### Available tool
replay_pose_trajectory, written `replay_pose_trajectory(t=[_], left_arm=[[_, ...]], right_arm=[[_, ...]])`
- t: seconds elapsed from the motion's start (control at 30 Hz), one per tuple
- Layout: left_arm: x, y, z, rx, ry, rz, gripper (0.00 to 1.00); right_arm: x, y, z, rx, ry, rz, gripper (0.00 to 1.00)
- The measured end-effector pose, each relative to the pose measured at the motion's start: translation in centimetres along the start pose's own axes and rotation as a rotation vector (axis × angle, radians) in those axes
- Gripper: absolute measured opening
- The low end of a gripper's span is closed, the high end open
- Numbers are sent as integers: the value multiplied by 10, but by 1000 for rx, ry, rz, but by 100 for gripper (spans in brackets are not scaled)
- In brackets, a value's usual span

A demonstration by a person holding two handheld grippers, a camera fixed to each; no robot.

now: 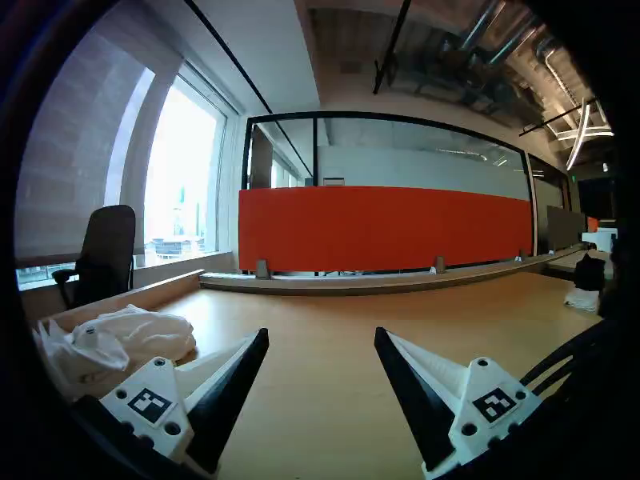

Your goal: Fold towel

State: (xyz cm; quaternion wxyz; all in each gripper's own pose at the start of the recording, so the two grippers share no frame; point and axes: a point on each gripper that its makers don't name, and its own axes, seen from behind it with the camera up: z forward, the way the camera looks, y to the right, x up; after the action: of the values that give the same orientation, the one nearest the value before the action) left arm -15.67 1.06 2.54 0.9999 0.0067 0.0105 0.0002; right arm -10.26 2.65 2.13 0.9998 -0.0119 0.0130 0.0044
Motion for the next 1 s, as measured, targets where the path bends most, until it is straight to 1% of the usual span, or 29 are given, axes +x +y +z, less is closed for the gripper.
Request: replay_pose_trajectory(t=[0.1,0.2,0.4,0.5,0.77,0.9,1.0], left_arm=[[0,0,0,0,0,0,98],[0,0,0,0,0,0,98],[-1,0,0,0,0,0,98],[0,0,0,0,0,0,98],[-1,0,-1,0,0,0,98],[-1,0,-1,0,0,0,98],[-1,0,-1,0,0,0,98]], right_arm=[[-11,3,0,-2,-12,11,100],[-21,3,0,-2,-19,8,100],[-36,-5,1,22,-17,-1,99],[-43,-5,2,25,-20,-4,100],[-54,2,2,-6,-26,-29,100],[-57,-2,2,2,-31,-35,100],[-57,-6,1,10,-31,-27,100]])
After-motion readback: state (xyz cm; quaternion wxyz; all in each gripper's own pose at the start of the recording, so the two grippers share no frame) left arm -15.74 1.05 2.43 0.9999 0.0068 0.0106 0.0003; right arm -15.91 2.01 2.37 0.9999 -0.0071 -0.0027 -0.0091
